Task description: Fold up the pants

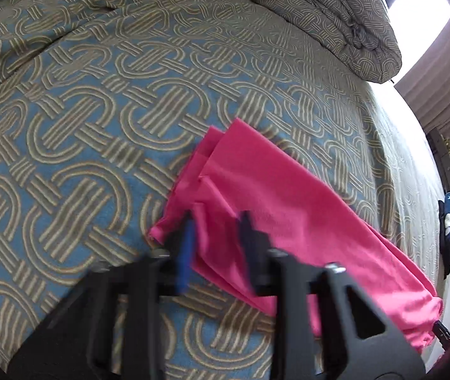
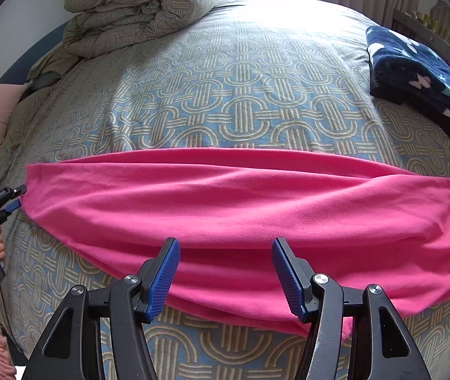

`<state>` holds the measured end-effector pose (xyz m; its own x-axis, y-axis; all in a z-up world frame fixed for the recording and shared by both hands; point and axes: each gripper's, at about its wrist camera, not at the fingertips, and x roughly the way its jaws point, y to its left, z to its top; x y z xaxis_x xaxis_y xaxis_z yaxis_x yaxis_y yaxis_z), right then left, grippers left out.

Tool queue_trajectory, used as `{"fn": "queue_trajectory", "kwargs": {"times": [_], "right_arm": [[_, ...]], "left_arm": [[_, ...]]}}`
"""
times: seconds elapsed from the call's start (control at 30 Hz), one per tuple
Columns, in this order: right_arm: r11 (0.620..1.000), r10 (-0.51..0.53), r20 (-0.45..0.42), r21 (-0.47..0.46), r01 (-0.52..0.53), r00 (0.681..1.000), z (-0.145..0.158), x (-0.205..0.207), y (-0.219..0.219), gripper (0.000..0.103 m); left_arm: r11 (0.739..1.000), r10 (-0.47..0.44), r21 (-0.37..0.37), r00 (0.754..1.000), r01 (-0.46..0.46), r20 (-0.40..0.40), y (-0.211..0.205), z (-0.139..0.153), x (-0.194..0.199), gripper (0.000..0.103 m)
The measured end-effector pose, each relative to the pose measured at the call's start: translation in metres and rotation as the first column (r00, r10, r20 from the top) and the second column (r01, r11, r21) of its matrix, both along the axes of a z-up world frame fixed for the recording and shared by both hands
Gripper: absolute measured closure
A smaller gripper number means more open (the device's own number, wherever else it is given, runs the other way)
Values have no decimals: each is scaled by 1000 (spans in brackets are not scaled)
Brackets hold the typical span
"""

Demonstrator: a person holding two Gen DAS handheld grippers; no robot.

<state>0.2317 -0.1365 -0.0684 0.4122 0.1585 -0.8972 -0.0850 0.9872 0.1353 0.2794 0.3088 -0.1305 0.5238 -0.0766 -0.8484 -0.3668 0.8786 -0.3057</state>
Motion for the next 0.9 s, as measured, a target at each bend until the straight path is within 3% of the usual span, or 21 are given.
{"fn": "queue_trajectory", "kwargs": {"times": [0.1, 0.17, 0.27, 0.33, 0.37, 0.5, 0.57, 0.6, 0.67, 0.77, 0.9], "right_arm": [[1000, -13, -3, -1, 13, 1000, 0, 3, -1, 42], [1000, -12, 1, -2, 12, 1000, 0, 3, 0, 42], [1000, -5, -6, -4, 5, 1000, -3, 5, 3, 42], [1000, 1, -7, 10, -1, 1000, -4, 5, 6, 42], [1000, 8, -5, 15, -8, 1000, -4, 4, 7, 42], [999, 38, 6, -16, -38, 999, -3, -1, 9, 42], [999, 26, 7, -27, -25, 1000, -3, 0, 3, 42], [1000, 10, 2, -22, -10, 1000, -4, 1, -1, 42], [1000, -30, -10, 3, 30, 999, -5, 5, -11, 42], [998, -60, -10, 13, 60, 998, -5, 6, -21, 42], [997, -59, 8, -53, 59, 998, -5, 12, -33, 42]], "left_arm": [[995, 38, -102, 989, -23, 146, 9, 30, -18, 95], [998, 24, -58, 978, -12, 208, 10, 51, -27, 95], [996, 54, 69, 992, -62, 110, 19, 40, -17, 96], [971, 109, 209, 993, -114, 33, 30, 23, -10, 96], [969, 126, 214, 992, -124, 5, 36, 14, -10, 96], [985, 171, 20, 985, -172, 38, 56, 7, -33, 96], [989, 144, 20, 989, -145, 42, 48, 10, -38, 88], [991, 127, 21, 991, -128, 41, 42, 10, -39, 75], [994, 108, 19, 993, -109, 40, 33, 10, -40, 63], [998, 60, 14, 996, -61, 61, 10, 19, -33, 63], [993, -104, 59, 990, 99, 92, -35, 36, -14, 63]]}}
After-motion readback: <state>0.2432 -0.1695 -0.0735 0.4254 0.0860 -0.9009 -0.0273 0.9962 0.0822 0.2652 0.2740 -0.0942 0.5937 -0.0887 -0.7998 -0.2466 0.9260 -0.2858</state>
